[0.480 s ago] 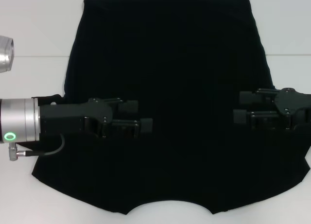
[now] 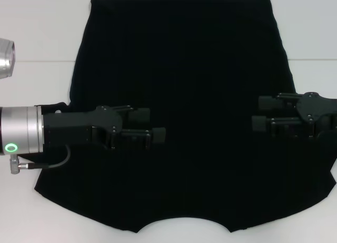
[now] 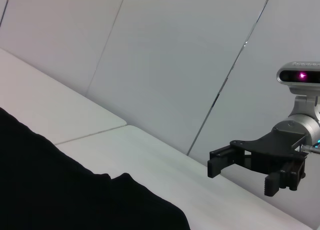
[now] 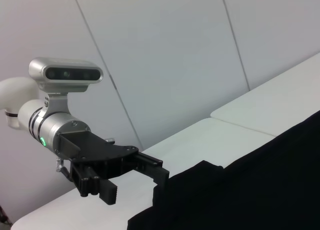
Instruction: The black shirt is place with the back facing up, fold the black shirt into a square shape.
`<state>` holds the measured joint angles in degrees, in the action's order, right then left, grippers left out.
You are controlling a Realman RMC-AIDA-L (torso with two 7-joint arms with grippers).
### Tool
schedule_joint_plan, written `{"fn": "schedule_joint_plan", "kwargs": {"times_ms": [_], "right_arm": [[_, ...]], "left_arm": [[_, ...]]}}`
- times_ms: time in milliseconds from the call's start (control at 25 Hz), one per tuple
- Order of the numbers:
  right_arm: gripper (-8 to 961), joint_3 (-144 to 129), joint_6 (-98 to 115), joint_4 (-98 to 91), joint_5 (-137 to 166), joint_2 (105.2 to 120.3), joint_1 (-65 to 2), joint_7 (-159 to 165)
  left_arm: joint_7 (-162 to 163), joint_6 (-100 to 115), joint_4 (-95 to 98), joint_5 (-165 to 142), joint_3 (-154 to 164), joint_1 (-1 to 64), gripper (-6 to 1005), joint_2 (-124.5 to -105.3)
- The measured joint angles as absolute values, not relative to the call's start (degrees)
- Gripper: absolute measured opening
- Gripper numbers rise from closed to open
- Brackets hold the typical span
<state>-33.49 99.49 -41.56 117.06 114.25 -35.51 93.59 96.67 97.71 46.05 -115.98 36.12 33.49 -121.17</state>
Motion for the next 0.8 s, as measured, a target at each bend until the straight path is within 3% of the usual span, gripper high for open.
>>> {"fn": "schedule_joint_plan", "kwargs": {"times_ms": [440,800], "right_arm": [[841,-32.7,97.9,-41.6,117.1,114.54,-35.8,93.9],[841,-32.6,95.4,-41.2,117.0,115.10,-37.7,94.8]], "left_arm": [[102.5,96.8,46.1,-117.4,29.2,32.5,887,-120.64],[110.7,95.1,47.7,-126.2,14.7,30.2,887,-118.90]]}}
